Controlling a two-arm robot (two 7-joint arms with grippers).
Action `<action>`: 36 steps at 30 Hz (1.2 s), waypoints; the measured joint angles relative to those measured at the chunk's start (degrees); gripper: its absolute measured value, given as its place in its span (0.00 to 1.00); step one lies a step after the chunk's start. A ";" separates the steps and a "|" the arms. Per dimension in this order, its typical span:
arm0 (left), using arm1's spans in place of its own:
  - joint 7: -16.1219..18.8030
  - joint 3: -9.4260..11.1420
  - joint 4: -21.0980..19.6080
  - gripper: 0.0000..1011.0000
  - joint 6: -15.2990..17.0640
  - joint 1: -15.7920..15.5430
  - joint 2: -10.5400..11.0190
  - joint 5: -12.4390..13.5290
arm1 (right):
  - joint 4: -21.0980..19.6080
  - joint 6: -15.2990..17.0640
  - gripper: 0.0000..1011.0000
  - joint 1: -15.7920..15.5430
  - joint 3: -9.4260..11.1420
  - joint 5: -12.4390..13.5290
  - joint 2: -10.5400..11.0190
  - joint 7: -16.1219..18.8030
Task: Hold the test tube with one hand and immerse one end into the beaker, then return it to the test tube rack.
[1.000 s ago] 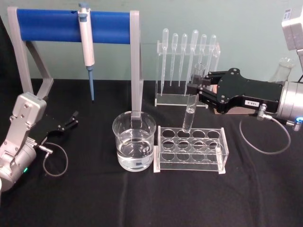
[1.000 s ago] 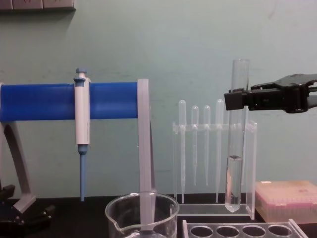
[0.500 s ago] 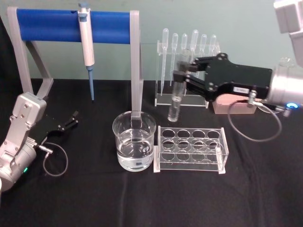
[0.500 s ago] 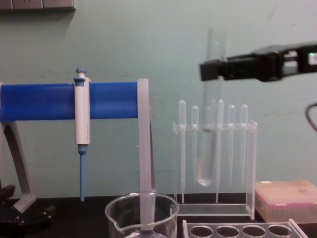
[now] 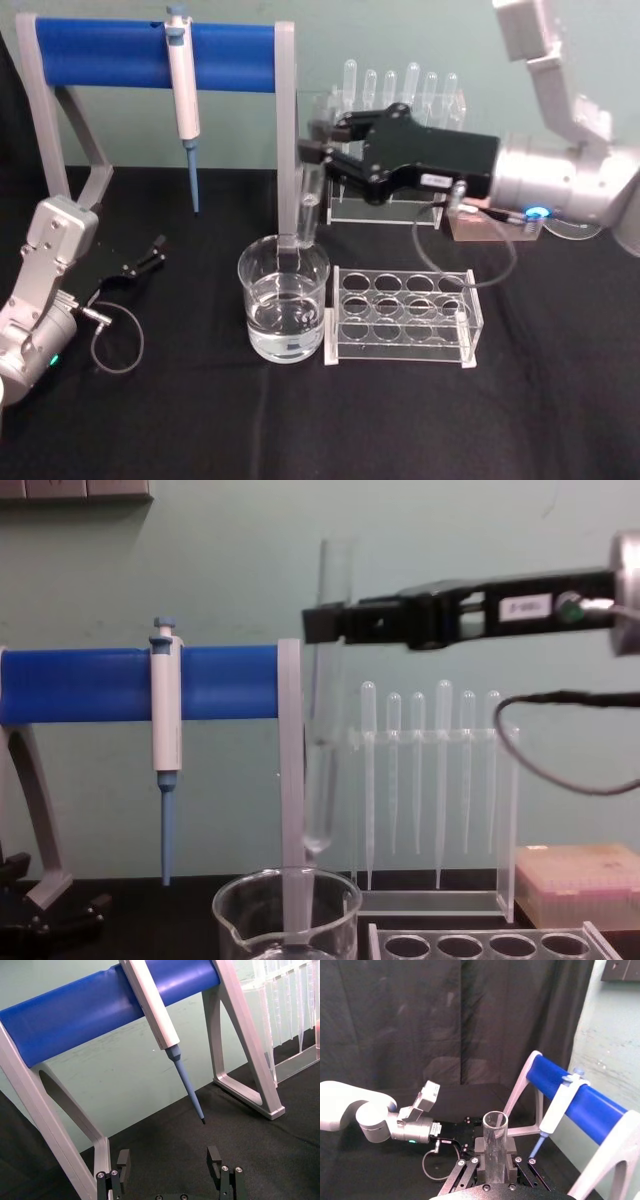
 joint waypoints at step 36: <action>0.00 0.00 0.00 0.99 0.00 0.00 0.00 0.00 | 11.49 -9.28 0.22 -3.19 -4.15 -6.40 -6.21 2.23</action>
